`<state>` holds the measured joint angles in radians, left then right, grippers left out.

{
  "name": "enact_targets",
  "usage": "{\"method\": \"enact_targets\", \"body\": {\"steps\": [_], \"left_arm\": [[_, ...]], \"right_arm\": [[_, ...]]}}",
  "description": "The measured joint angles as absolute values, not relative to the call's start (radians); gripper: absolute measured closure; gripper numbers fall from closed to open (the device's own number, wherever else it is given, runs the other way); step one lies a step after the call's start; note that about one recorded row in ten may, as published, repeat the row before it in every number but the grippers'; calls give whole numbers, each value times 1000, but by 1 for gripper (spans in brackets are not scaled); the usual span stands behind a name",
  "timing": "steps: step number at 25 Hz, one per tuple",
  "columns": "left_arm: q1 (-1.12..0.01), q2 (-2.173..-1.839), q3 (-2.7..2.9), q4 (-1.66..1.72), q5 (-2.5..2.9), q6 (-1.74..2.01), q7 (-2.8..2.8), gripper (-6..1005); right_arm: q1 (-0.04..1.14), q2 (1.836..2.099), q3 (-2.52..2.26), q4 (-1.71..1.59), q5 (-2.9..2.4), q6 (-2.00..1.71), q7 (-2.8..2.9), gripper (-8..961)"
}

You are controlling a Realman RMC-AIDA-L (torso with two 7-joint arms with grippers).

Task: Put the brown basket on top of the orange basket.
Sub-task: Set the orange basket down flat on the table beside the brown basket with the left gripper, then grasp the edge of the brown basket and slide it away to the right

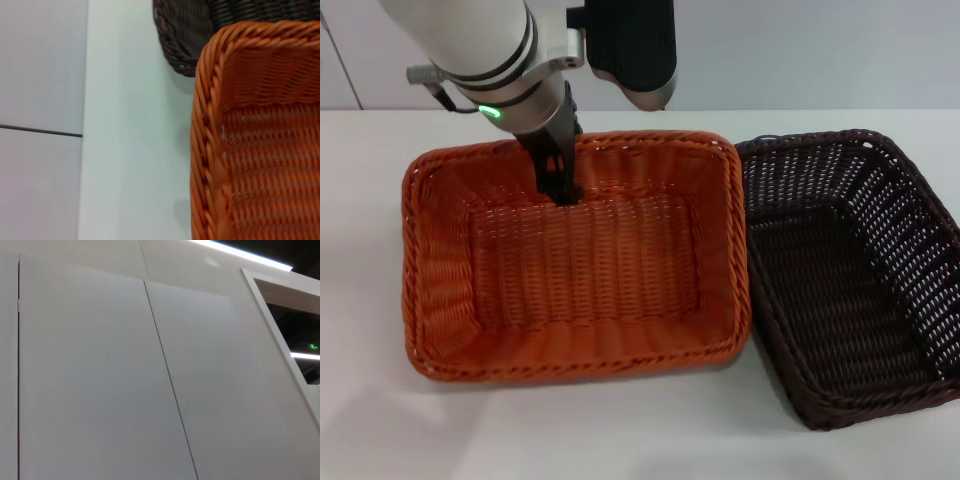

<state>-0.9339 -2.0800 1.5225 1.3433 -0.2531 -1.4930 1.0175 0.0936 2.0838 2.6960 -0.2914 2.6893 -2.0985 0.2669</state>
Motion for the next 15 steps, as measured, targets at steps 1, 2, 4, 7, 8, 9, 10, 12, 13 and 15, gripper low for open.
{"method": "enact_targets", "body": {"steps": [1, 2, 4, 7, 8, 9, 10, 12, 13, 15], "left_arm": [[-936, -2080, 1523, 1344, -247, -1488, 1017, 372], [-938, -2080, 1523, 1346, -242, -1484, 1016, 360], [-940, -2080, 1524, 1351, -236, -1480, 1014, 336], [-940, -2080, 1525, 1357, -234, -1478, 1013, 335], [-938, -2080, 1528, 1375, -229, -1475, 1008, 334], [-938, -2080, 1528, 1375, -229, -1475, 1008, 334], [-929, -2079, 1532, 1405, -223, -1469, 999, 334], [-912, -2078, 1534, 1453, -205, -1440, 975, 335], [-912, -2078, 1534, 1453, -205, -1440, 975, 335], [-856, -2075, 1553, 1541, -181, -1333, 895, 335]], "right_arm": [[94, 2084, 2696, -291, 2689, -2099, 267, 287], [94, 2084, 2691, -290, 2689, -2099, 267, 287], [93, 2084, 2688, -290, 2689, -2100, 267, 287], [94, 2083, 2685, -288, 2689, -2100, 267, 287], [94, 2083, 2685, -288, 2689, -2100, 267, 287], [94, 2083, 2685, -287, 2689, -2100, 267, 287], [96, 2083, 2685, -287, 2689, -2101, 267, 288], [100, 2082, 2684, -286, 2689, -2100, 267, 288], [100, 2082, 2684, -286, 2689, -2100, 267, 288], [101, 2082, 2684, -286, 2689, -2098, 267, 288]]}}
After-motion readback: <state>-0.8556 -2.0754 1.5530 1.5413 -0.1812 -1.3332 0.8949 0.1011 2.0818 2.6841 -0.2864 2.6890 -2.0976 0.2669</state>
